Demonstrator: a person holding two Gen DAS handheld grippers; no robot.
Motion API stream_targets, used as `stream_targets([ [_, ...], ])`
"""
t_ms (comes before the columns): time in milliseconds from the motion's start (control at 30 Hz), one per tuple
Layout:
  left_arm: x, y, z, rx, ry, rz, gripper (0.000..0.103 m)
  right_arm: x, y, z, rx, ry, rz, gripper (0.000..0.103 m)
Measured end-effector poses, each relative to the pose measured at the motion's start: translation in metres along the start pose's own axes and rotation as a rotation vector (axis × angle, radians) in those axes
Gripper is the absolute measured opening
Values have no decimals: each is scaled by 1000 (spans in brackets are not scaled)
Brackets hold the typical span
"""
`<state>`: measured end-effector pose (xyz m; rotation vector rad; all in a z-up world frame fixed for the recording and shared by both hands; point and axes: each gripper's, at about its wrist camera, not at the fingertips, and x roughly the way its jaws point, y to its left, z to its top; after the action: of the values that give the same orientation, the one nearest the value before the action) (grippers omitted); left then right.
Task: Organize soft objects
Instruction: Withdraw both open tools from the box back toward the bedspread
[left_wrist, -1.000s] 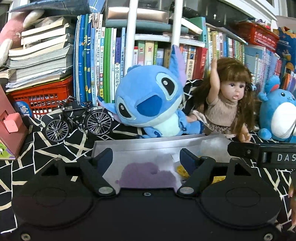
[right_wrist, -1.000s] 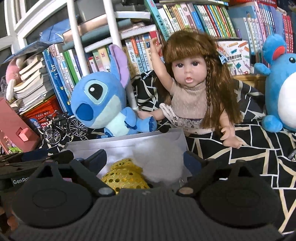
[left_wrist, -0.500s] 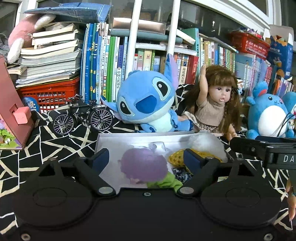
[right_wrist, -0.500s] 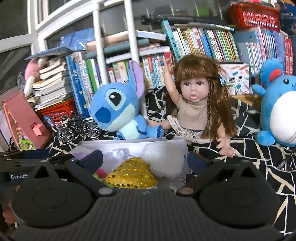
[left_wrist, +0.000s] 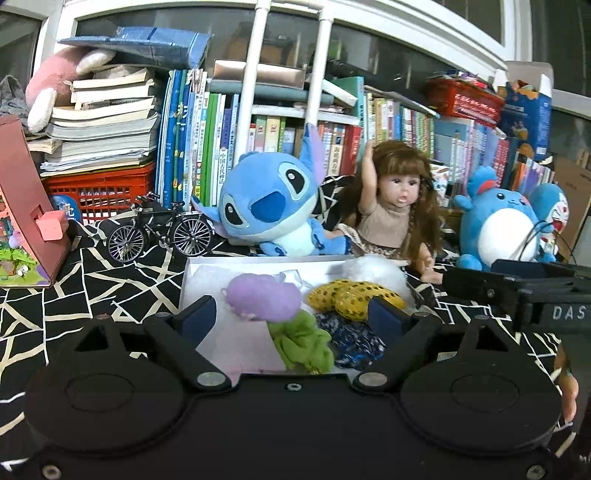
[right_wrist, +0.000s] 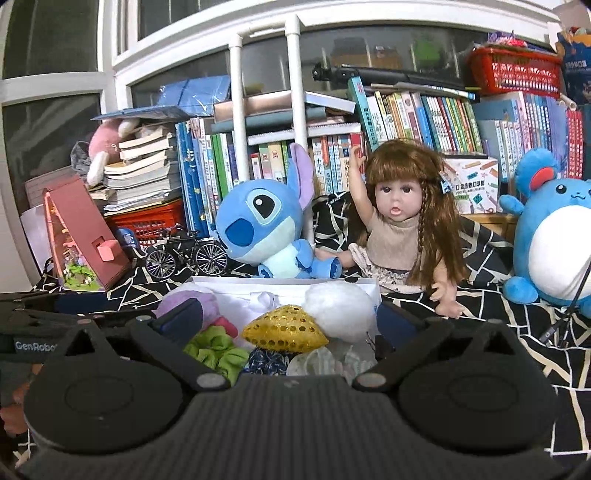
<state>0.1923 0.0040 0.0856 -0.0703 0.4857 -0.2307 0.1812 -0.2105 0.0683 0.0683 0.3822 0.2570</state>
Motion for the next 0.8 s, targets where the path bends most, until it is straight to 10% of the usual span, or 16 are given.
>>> stream_targets([
  [800,-52,-20,-55,54,-37,-65,90,-49,-1,-37,1,-95,-21,103],
])
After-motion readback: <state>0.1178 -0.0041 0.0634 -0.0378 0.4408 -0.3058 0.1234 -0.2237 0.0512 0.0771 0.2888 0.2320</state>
